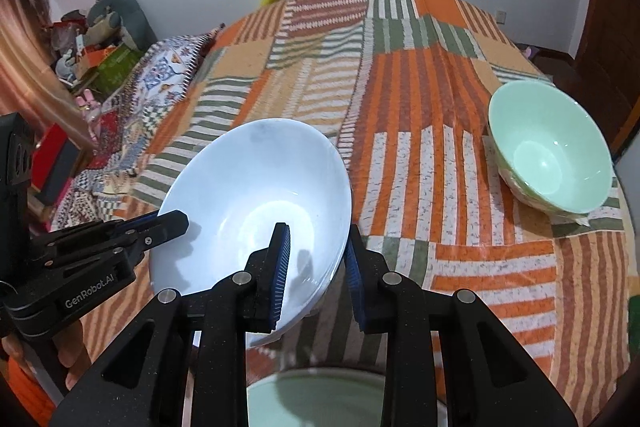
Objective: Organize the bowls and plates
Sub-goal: 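Lift the white bowl with both grippers and carry it over the pink bowl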
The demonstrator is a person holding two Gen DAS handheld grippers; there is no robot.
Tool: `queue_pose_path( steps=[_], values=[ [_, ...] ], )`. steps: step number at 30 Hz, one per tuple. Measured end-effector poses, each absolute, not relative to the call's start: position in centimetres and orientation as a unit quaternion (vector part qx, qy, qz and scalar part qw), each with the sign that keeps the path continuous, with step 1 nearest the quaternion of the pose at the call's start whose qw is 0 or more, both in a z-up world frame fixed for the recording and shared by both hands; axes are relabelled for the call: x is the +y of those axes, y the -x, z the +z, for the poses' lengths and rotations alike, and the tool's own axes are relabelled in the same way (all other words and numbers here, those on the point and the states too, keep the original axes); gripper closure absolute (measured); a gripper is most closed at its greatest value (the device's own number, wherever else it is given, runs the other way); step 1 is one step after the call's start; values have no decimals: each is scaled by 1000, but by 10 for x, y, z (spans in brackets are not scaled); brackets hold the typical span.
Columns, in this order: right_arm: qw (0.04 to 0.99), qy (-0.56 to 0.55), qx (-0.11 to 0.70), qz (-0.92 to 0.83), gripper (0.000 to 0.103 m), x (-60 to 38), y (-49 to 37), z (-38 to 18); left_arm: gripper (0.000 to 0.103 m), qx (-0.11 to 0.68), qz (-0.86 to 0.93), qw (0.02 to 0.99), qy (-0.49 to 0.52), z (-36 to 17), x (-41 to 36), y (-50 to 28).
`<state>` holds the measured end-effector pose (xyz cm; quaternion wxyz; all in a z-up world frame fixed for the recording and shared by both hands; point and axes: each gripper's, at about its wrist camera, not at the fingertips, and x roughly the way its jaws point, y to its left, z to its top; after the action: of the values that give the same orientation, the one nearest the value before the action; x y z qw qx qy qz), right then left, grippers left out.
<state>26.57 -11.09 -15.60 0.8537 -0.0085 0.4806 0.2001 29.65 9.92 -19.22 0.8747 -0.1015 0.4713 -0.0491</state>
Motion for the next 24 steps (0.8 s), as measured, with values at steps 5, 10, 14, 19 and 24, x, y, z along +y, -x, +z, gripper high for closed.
queue_pose_path(
  steps=[5,10,14,19,24],
  values=[
    [856,5,471,212,78,-109,-247,-141,92,453,-43,885,96,-164,100,-267],
    [857,4,464,225,78,-108,-231,-128,92,441,-37,892,95,-143,100,-238],
    [856,4,460,237,78,-105,-215,-120,92,435,-28,895,94,-131,102,-212],
    [853,3,457,251,78,-100,-196,-116,92,431,-15,897,93,-122,106,-183],
    [848,3,457,269,78,-91,-177,-117,92,427,4,900,93,-117,114,-155]
  ],
)
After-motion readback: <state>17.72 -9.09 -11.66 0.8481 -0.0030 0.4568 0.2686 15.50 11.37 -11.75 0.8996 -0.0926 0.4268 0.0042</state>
